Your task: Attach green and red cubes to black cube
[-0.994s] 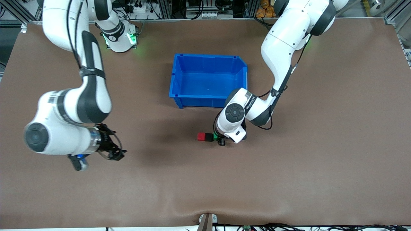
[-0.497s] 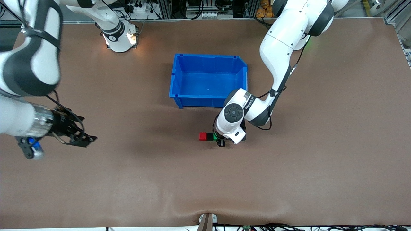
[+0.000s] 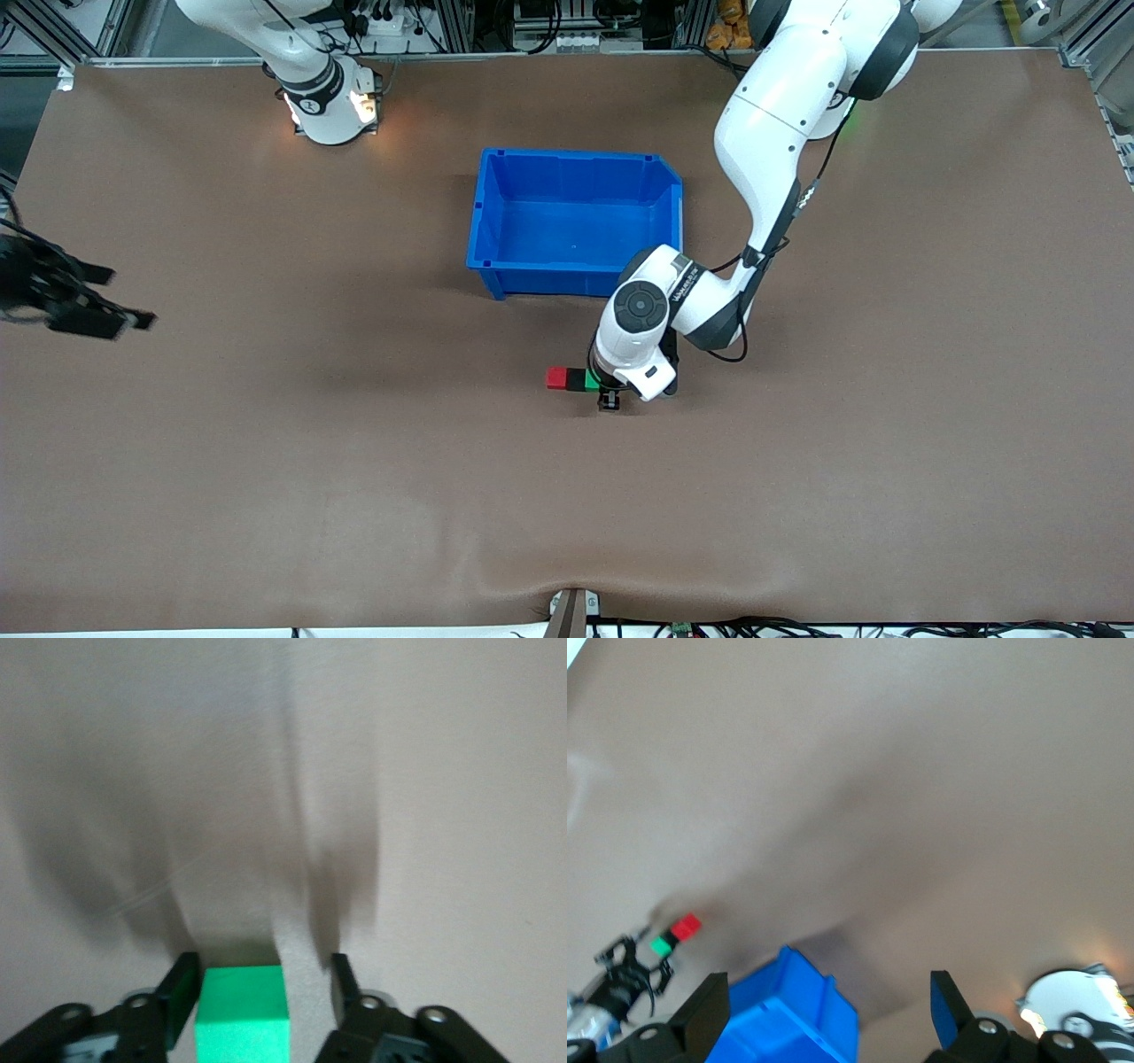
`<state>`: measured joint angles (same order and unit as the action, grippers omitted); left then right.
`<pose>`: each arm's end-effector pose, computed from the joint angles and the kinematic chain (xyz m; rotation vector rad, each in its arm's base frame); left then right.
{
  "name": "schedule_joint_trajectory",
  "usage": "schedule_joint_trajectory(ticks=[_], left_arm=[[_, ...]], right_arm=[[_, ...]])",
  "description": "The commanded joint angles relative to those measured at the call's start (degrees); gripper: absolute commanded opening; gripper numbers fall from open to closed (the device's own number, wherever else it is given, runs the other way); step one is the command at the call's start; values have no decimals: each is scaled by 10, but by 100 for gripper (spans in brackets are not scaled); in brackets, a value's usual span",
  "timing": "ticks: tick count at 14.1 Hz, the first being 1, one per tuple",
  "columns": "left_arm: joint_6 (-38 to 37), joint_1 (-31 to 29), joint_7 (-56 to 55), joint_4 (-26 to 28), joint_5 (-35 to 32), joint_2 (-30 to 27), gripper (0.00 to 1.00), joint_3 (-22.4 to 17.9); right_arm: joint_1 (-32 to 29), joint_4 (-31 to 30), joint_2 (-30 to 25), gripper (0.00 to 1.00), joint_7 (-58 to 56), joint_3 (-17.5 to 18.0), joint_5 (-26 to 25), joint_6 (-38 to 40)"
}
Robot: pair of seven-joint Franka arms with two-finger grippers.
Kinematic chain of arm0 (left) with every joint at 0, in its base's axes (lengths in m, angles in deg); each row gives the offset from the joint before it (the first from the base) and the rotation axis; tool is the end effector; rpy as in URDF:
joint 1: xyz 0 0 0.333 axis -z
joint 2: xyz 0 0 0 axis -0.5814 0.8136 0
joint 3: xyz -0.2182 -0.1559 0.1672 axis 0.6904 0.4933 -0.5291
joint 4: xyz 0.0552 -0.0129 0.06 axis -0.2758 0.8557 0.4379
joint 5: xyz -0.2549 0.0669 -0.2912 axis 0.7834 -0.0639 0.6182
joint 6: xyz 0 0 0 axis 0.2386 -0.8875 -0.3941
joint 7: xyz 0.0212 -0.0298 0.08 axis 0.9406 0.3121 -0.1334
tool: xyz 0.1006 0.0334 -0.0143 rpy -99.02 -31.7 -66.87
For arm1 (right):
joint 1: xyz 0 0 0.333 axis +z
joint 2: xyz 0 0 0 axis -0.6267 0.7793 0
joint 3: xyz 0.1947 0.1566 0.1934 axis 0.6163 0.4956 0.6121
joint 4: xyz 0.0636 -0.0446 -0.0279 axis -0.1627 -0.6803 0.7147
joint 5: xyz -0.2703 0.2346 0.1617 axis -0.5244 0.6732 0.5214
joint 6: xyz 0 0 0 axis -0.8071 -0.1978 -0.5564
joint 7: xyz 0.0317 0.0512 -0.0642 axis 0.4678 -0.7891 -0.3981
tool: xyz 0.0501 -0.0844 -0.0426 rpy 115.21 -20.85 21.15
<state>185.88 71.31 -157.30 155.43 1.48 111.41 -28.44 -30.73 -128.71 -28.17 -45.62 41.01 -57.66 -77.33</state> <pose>0.5941 -0.4594 0.1794 2.2567 2.0319 0.0166 0.6267 -0.0465 0.6154 -2.7443 0.9355 0.3907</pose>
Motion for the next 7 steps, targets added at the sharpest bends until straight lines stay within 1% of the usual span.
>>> schedule_joint_trajectory(ticks=[1,3,4,5,6,7], left_arm=[[-45,9,4,-12,-47,-25,100,-11],[-71,0,17,-11,-49,-50,100,-12],[-74,-12,44,-10,-49,-69,100,-12],[-88,-24,72,-8,-49,-88,100,-12],[-105,-38,106,-6,-49,-107,100,-11],[-125,-54,146,-5,-48,-126,100,-10]], right_arm=[[-22,2,-65,100,-17,57,-51,34],[-23,-9,-100,100,-21,88,-119,39],[-23,-26,-112,100,-42,94,-130,31],[-19,-61,-128,100,-60,99,-145,14],[-20,-106,-163,100,-64,121,-172,-19],[-25,-176,-206,100,-81,140,-179,-67]])
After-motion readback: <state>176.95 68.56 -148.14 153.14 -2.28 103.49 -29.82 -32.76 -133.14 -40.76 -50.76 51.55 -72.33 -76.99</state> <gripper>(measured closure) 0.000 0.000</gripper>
